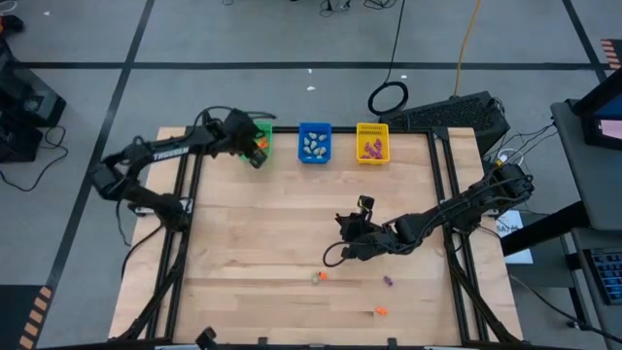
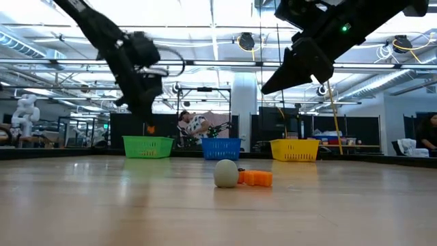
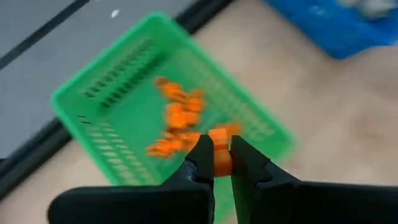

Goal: Sort Halloween decoration
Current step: Put the orange skeleton toy into the green bin, then put the purple skeleton toy into the yellow bin

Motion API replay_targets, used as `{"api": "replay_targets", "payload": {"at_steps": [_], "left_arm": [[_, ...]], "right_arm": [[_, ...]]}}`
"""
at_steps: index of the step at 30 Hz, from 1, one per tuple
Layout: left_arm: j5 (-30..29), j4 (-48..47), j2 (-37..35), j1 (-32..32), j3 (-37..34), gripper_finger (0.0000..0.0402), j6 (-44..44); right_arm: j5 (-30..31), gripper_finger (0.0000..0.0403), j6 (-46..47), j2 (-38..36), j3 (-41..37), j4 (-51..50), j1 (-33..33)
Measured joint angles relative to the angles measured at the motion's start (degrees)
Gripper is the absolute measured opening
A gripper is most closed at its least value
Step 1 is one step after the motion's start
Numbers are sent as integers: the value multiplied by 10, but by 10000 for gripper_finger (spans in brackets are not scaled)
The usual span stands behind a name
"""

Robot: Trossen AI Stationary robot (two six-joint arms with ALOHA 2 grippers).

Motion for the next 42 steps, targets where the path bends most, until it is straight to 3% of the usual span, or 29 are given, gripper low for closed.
{"api": "replay_targets", "payload": {"at_steps": [4,10,19,23,30,37,42], "left_arm": [[29,-4,48,37,16,15,30],[30,-2,100,44,41,19,42],[30,-3,116,46,50,108,56],[30,2,96,46,50,125,58],[27,24,19,20,38,81,56],[28,148,-86,-88,-55,6,40],[16,276,-130,-189,-136,7,12]], "right_arm": [[-13,12,0,0,0,0,-4],[-17,1,1,0,0,0,-8],[-76,1,8,0,0,0,-9],[-100,0,27,0,0,-1,-8],[-164,0,79,0,33,-70,-10],[-175,0,141,0,114,-240,-1],[-291,0,179,0,127,-282,4]]}}
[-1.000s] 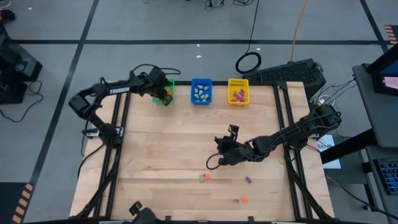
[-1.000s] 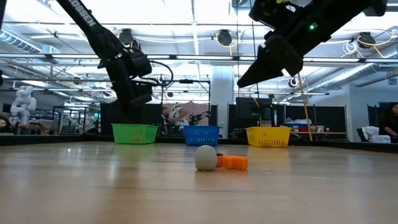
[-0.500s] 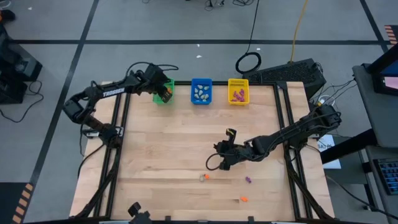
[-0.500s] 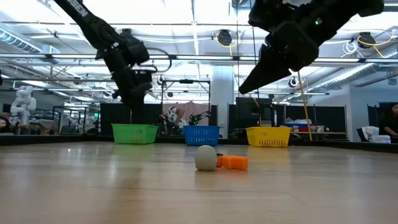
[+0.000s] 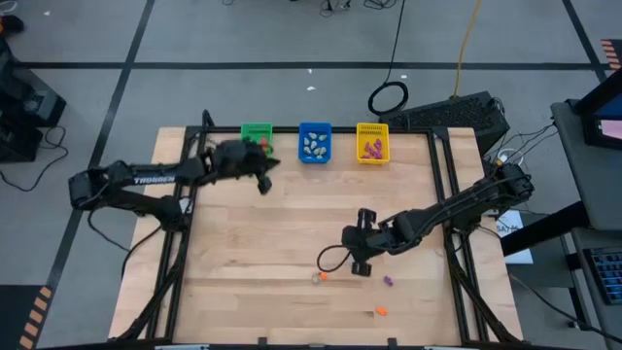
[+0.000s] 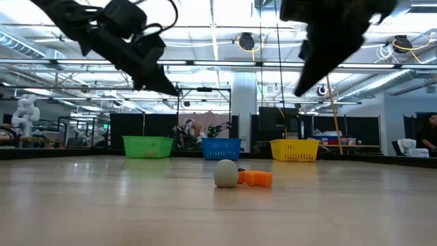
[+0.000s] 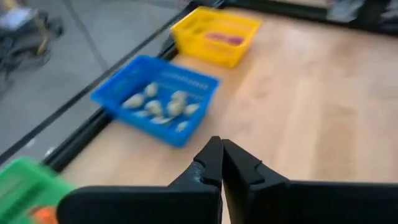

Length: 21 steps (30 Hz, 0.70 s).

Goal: Sort Halloween decoration
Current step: Put the purple skeleton toy into the yellow bin

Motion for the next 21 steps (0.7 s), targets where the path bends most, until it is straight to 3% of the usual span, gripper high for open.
{"api": "replay_targets", "payload": {"at_steps": [4,9,13,21], "left_arm": [[-28,114,-3,-71,-62,8,-22],[-55,222,-4,-134,-117,8,-36],[-67,251,-4,-160,-132,8,-45],[-85,264,-4,-178,-141,8,-45]], "right_arm": [[-111,0,74,0,-5,-21,19],[-174,0,233,0,-6,-91,67],[-176,12,350,0,-6,-159,108],[-176,87,430,10,-7,-183,128]]}}
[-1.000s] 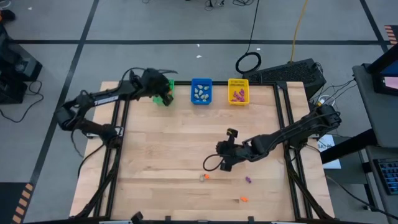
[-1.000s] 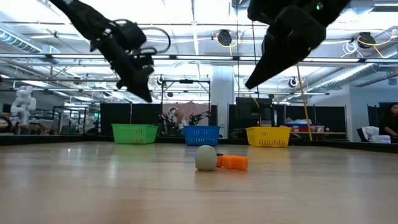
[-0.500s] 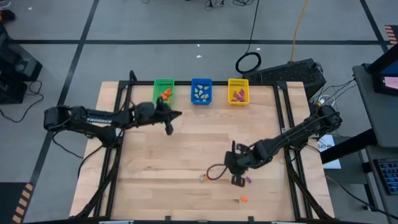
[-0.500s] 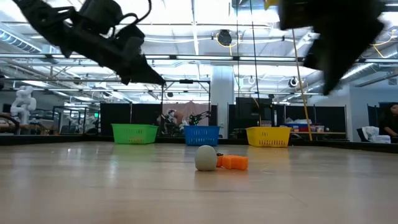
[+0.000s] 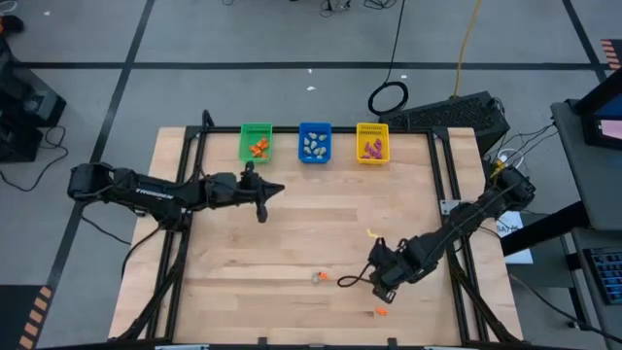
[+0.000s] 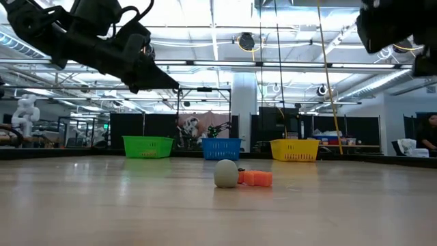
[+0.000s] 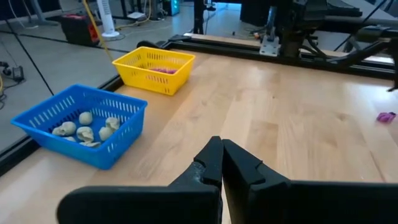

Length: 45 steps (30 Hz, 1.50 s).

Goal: Sort Halloween decoration
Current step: Put the purple skeleton toy into the yellow bin

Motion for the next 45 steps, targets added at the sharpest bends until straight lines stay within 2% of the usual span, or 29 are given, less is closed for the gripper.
{"api": "replay_targets", "payload": {"at_steps": [5,11,19,26,29,32,38,45], "left_arm": [[-13,0,0,-5,0,8,0],[-14,-1,0,-8,0,9,0],[-14,-2,0,-8,0,9,-1],[-12,-2,0,-8,0,8,-8],[29,0,7,-11,0,8,-42],[73,-3,29,-40,1,8,-47],[64,-1,112,-124,34,8,-47],[63,-1,222,-197,108,8,-47]], "right_arm": [[-31,129,25,34,-2,-14,2],[-62,136,27,72,-23,16,-3],[-59,120,8,82,-49,67,-10],[-59,86,-9,82,-63,80,-16],[-59,73,-23,82,-63,80,-22],[-57,70,-42,79,-63,80,-28],[-57,90,-74,77,-63,81,-42],[-55,102,-106,77,-63,82,-50]]}}
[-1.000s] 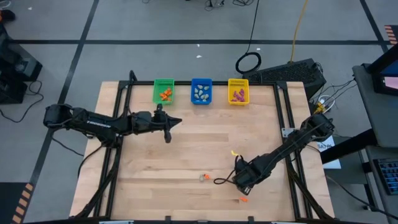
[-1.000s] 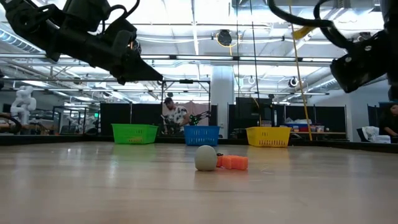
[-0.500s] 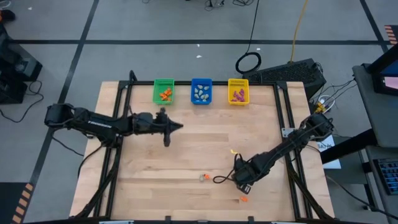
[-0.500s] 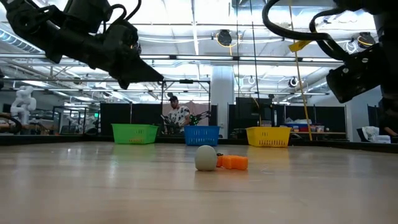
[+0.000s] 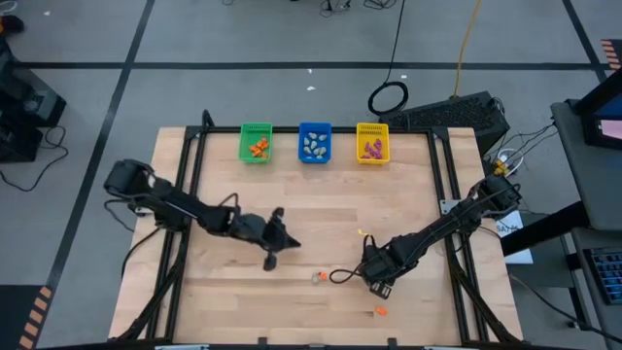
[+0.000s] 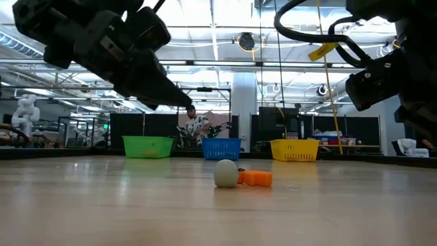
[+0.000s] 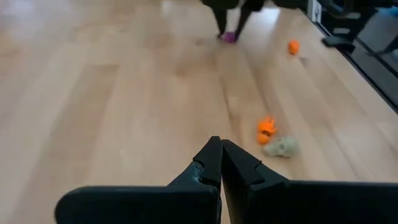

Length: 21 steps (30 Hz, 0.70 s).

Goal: Sort Halloween decoration
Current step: Put the purple skeleton toy into the yellow bin

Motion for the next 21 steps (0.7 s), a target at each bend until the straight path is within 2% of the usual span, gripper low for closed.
{"api": "replay_targets", "payload": {"at_steps": [6,12,16,21], "left_arm": [[-2,-1,52,-14,42,8,1],[-37,-3,54,-13,42,8,1],[-38,-8,54,-13,42,8,1],[-44,-12,54,-13,42,8,2]], "right_arm": [[12,85,-10,0,0,16,-1],[2,57,-10,10,1,18,-1],[1,28,-33,7,1,20,-1],[29,5,-54,-7,11,6,-2]]}}
